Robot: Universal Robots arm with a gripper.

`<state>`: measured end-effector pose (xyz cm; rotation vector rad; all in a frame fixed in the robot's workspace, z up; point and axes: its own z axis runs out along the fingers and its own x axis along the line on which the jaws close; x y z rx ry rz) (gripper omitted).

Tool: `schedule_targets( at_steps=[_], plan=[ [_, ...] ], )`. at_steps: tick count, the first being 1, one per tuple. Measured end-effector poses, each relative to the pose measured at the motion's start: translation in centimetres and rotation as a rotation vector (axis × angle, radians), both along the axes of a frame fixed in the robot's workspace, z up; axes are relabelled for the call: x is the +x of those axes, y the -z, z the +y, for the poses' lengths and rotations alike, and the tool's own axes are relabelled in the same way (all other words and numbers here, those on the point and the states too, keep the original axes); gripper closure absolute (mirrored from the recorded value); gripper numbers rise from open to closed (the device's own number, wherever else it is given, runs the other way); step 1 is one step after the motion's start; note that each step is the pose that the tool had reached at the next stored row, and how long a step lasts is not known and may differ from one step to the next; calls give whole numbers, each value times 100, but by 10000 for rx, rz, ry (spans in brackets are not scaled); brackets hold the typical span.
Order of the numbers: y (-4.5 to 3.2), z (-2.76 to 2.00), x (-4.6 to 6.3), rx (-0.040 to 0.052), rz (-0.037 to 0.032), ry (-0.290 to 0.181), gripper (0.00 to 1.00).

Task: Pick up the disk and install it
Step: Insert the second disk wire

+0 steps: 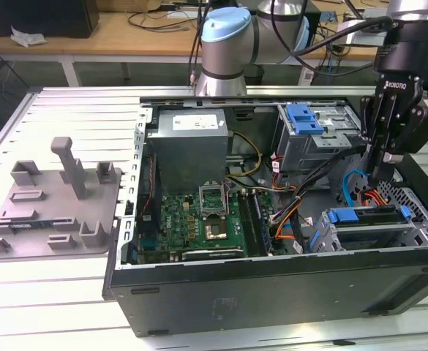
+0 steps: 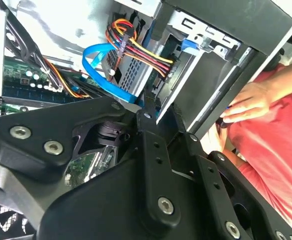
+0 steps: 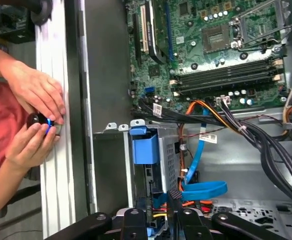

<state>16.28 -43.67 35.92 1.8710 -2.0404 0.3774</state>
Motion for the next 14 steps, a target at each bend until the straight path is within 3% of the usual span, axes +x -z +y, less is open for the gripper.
schedule_targets(
  at_steps=[7,14],
  plan=[
    [7,-22,-18,26,-13,69,70],
    [11,-23,-55,166,-162,114,70]
  ],
)
